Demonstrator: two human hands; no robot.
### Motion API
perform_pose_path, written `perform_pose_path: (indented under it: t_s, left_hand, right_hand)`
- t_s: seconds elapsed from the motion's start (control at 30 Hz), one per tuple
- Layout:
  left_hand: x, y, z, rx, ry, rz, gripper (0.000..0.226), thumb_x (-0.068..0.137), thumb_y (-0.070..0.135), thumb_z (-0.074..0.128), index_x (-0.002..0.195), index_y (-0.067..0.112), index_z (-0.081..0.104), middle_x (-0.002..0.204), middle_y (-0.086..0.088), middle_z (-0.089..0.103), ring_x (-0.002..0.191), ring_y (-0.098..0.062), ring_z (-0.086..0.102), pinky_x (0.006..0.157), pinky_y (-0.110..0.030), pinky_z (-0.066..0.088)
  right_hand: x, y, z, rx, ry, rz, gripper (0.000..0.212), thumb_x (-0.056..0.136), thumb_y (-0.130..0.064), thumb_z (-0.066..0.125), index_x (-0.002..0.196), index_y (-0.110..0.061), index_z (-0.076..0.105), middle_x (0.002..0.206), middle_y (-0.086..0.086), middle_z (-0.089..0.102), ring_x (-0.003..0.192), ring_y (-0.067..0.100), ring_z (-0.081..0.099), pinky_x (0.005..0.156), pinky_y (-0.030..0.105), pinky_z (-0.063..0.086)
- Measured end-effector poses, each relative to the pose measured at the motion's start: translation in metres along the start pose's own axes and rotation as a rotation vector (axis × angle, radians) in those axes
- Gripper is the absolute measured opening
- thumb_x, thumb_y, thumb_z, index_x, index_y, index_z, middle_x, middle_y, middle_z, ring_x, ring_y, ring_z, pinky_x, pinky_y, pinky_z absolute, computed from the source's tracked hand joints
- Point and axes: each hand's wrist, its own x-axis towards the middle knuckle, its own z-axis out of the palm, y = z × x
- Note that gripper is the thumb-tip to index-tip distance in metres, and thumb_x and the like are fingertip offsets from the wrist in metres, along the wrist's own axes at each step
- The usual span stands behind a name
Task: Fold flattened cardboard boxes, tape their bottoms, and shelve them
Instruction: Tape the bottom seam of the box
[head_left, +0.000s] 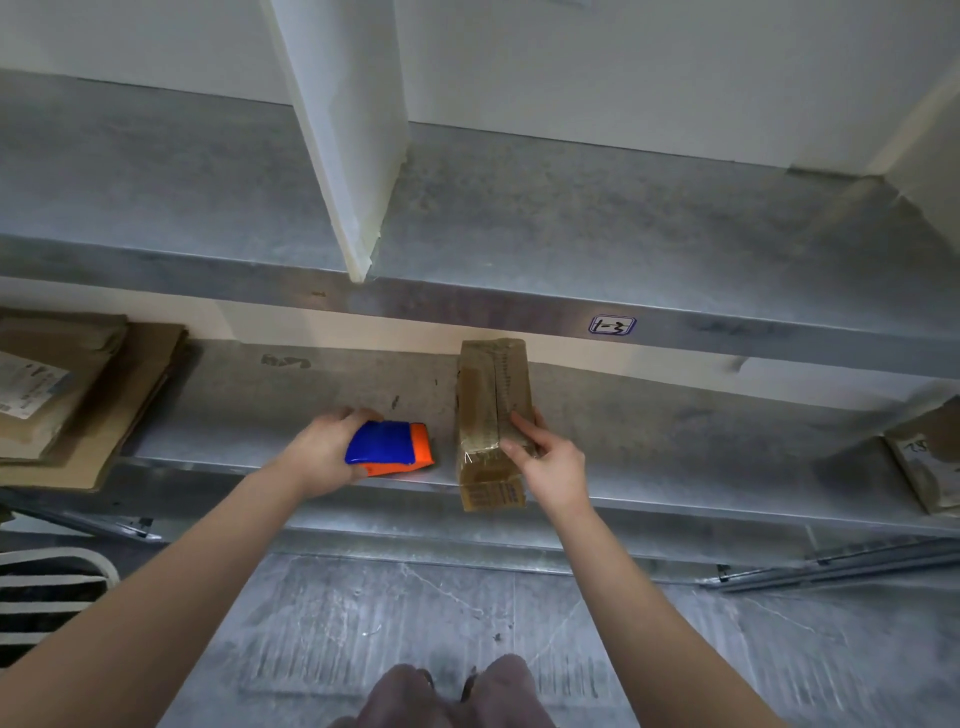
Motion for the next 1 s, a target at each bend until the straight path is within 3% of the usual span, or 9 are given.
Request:
perform_pose_path:
  t_s: [0.13,0.2,0.3,0.4,0.57,0.67,0.77,0.9,1.0]
  left_hand:
    - [0.013,-0.008,-0.003,0.010,-0.061,-0.010,0.066,0.070,0.025,0.079,0.129,0.015,0.049,0.120,-0.006,0.057,0.103,-0.023,0.052,0.083,-0.031,0.043]
    - [0.015,-0.009,-0.003,0.089,-0.060,-0.003,0.065,0.069,0.030,0.078,0.127,0.016,0.051,0.123,-0.006,0.055,0.110,-0.024,0.048,0.092,-0.034,0.041]
    - [0.012,0.003,0.001,0.328,-0.044,0.028,0.073,0.074,0.039,0.071,0.138,0.016,0.045,0.145,-0.007,0.041,0.137,-0.032,0.029,0.116,-0.043,0.019]
    - [0.003,0.030,0.007,0.328,0.001,0.086,0.078,0.084,0.052,0.061,0.149,0.021,0.030,0.158,-0.001,0.023,0.148,-0.026,0.009,0.119,-0.044,0.001]
    - [-0.012,0.087,0.027,0.054,0.120,0.186,0.070,0.092,0.047,0.055,0.150,0.023,0.026,0.157,0.001,0.025,0.146,-0.018,0.018,0.120,-0.038,0.016]
    - [-0.016,0.106,0.045,0.134,0.167,0.257,0.065,0.095,0.044,0.050,0.151,0.025,0.024,0.157,0.004,0.024,0.145,-0.017,0.020,0.120,-0.034,0.013]
    - [-0.014,0.116,0.055,0.029,0.189,0.188,0.058,0.096,0.034,0.053,0.149,0.022,0.031,0.155,0.003,0.028,0.144,-0.017,0.022,0.120,-0.037,0.020]
    - [-0.013,0.122,0.068,-0.251,0.264,0.086,0.051,0.095,0.026,0.057,0.143,0.022,0.042,0.152,0.006,0.033,0.141,-0.015,0.023,0.119,-0.036,0.021]
    - [-0.014,0.123,0.074,-0.410,0.262,0.025,0.055,0.092,0.022,0.063,0.143,0.026,0.043,0.151,0.013,0.033,0.138,-0.004,0.029,0.115,-0.027,0.025]
  right_hand:
    - [-0.001,0.001,0.001,-0.010,-0.005,-0.011,0.044,0.086,-0.035,0.072,0.129,-0.033,0.062,0.149,-0.008,0.043,0.126,0.013,0.054,0.100,0.015,0.037]
    - [-0.003,0.003,0.000,-0.027,-0.005,-0.044,0.044,0.087,-0.036,0.071,0.129,-0.034,0.061,0.148,-0.005,0.046,0.127,0.013,0.053,0.098,0.011,0.034]
    - [-0.004,0.007,-0.005,-0.052,-0.035,-0.090,0.045,0.087,-0.037,0.070,0.131,-0.036,0.058,0.146,-0.003,0.049,0.131,0.012,0.049,0.103,0.012,0.030]
    - [-0.003,0.011,-0.007,-0.145,-0.102,-0.159,0.053,0.089,-0.039,0.068,0.138,-0.039,0.049,0.148,0.000,0.046,0.137,0.015,0.042,0.112,0.022,0.029]
    - [-0.014,0.023,-0.007,-0.223,-0.095,-0.241,0.064,0.091,-0.042,0.063,0.147,-0.041,0.033,0.155,0.006,0.035,0.145,0.019,0.028,0.113,0.028,0.026]
    - [-0.022,0.030,-0.013,-0.314,-0.005,-0.316,0.056,0.093,-0.038,0.059,0.145,-0.035,0.040,0.153,0.009,0.038,0.140,0.025,0.037,0.111,0.032,0.031]
    - [-0.026,0.032,-0.017,-0.421,0.069,-0.407,0.046,0.095,-0.032,0.058,0.140,-0.027,0.049,0.143,0.008,0.051,0.130,0.025,0.047,0.108,0.033,0.036]
    - [-0.027,0.033,-0.012,-0.250,0.036,-0.354,0.043,0.093,-0.027,0.062,0.135,-0.023,0.053,0.121,0.004,0.066,0.109,0.015,0.063,0.095,0.033,0.052]
    - [-0.026,0.032,-0.008,-0.098,0.043,-0.263,0.043,0.089,-0.023,0.068,0.131,-0.025,0.057,0.108,0.002,0.069,0.095,0.007,0.067,0.089,0.026,0.055]
